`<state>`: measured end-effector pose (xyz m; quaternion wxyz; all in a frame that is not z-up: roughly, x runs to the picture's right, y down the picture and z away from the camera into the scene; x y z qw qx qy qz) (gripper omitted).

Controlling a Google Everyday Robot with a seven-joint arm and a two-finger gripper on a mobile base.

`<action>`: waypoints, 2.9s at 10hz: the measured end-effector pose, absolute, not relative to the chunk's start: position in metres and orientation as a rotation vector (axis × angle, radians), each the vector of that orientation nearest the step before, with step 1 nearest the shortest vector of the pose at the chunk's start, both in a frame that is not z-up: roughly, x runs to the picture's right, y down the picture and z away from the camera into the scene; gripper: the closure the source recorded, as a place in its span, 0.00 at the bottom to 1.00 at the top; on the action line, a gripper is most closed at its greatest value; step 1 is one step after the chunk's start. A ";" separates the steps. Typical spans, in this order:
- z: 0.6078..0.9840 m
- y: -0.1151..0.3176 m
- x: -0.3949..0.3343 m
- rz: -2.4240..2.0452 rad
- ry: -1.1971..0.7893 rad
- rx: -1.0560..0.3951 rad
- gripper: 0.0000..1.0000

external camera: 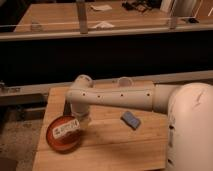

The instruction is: Place the bottle in the ceramic bowl

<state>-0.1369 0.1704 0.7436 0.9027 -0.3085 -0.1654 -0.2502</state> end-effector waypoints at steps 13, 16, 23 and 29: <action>0.755 0.170 -0.163 -0.583 -0.361 -0.628 1.00; 0.756 0.170 -0.167 -0.597 -0.366 -0.627 1.00; 0.760 0.171 -0.175 -0.627 -0.377 -0.625 0.88; 0.764 0.172 -0.178 -0.645 -0.383 -0.625 0.61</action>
